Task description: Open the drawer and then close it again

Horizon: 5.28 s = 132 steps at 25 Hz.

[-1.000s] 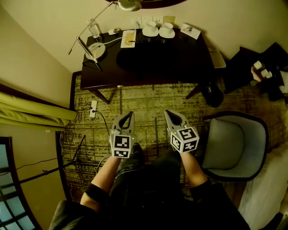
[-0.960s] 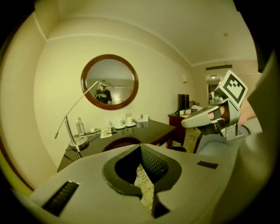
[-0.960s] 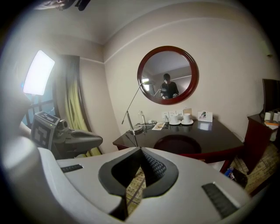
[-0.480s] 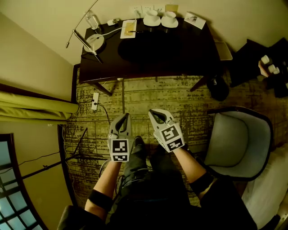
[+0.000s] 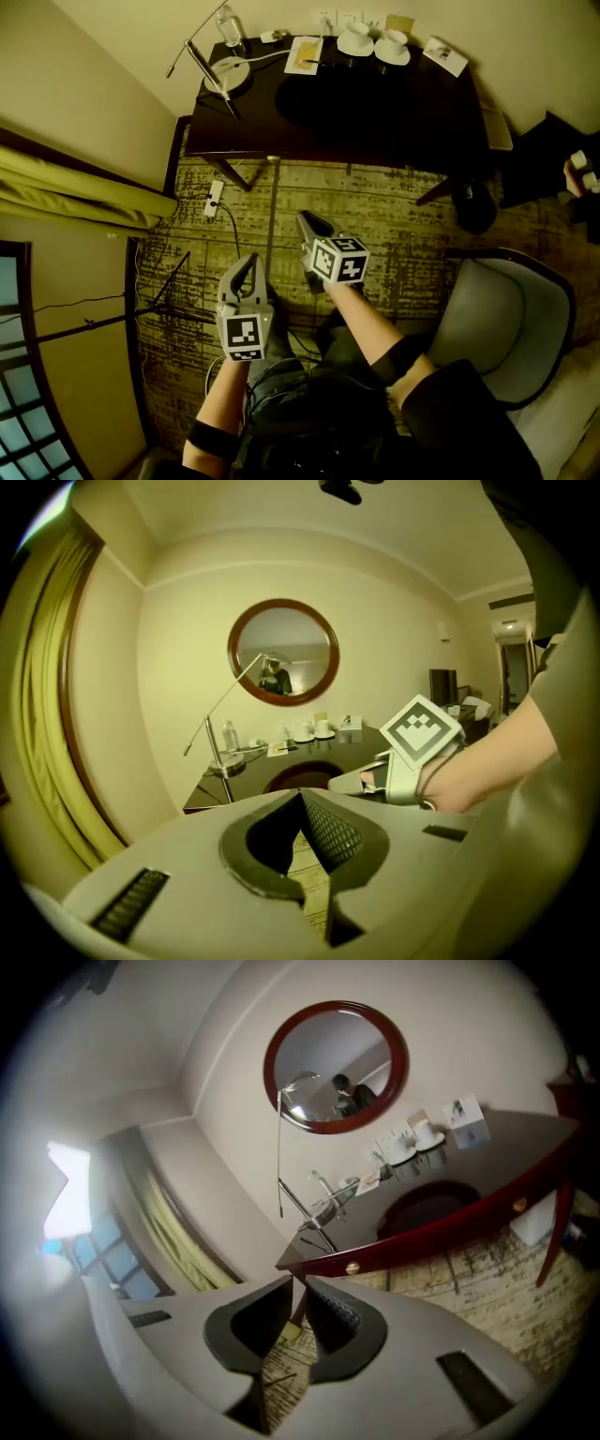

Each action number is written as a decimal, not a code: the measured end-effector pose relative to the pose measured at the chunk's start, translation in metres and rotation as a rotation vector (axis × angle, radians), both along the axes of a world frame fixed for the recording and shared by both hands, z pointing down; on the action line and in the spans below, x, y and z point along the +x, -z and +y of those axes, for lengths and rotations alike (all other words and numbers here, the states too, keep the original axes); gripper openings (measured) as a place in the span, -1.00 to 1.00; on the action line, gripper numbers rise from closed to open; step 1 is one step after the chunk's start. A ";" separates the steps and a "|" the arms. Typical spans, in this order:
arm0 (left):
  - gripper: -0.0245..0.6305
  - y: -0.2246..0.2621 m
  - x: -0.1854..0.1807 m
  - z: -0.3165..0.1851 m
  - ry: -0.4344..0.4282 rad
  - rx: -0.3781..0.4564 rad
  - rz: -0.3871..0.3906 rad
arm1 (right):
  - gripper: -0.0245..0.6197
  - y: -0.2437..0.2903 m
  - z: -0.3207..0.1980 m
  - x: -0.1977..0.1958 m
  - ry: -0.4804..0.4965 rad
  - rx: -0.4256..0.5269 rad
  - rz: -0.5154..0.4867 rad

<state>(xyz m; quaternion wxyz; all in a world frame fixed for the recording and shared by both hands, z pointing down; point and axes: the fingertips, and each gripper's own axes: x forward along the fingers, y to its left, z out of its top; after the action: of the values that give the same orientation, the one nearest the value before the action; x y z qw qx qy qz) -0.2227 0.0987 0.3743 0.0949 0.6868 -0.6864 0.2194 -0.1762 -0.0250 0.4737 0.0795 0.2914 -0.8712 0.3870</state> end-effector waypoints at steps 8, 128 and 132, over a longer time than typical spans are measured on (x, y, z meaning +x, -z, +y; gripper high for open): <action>-0.90 -0.039 -0.041 -0.019 -0.039 0.001 0.029 | -0.54 -0.086 -0.029 -0.060 -0.169 -0.312 -0.143; -0.91 -0.051 -0.092 -0.016 -0.088 0.034 0.074 | -0.92 -0.148 0.100 -0.080 -0.092 -0.349 -0.036; -0.91 -0.025 -0.089 -0.006 -0.060 0.039 0.111 | -0.92 -0.067 0.091 -0.062 0.034 -0.165 0.005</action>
<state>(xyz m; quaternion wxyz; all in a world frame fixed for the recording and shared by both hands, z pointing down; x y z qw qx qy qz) -0.3120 0.0929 0.3989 0.1126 0.7199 -0.6633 0.1704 -0.2385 0.0656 0.5402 0.1119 0.2702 -0.8408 0.4555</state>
